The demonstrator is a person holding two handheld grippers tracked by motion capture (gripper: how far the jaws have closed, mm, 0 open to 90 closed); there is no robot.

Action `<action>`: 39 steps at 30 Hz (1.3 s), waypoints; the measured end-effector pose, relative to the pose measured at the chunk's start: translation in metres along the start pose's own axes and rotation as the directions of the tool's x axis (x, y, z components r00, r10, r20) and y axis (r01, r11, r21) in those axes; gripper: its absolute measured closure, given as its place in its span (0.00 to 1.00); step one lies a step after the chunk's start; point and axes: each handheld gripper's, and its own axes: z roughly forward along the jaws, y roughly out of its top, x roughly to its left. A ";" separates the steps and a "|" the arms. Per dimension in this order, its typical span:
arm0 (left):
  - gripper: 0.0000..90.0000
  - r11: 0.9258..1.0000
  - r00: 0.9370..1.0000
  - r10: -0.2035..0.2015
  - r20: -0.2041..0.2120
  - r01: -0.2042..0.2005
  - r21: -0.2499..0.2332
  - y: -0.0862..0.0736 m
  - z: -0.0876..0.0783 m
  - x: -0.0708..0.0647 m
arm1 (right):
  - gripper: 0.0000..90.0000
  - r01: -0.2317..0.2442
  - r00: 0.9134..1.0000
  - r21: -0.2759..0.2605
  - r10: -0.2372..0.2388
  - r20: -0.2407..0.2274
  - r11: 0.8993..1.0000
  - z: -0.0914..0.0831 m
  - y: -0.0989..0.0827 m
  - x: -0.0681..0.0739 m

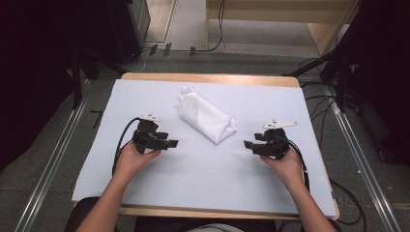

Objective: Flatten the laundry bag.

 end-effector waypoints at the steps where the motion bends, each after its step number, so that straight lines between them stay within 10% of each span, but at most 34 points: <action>1: 0.43 1.000 1.000 0.001 -0.003 -0.001 0.001 0.000 0.000 0.000 | 0.49 -0.003 1.000 0.004 0.003 0.001 1.000 0.000 0.000 0.000; 39: 0.43 1.000 1.000 0.015 0.015 -0.015 0.019 0.007 0.008 -0.001 | 0.51 -0.059 0.998 0.035 0.060 -0.014 0.998 -0.009 -0.004 0.004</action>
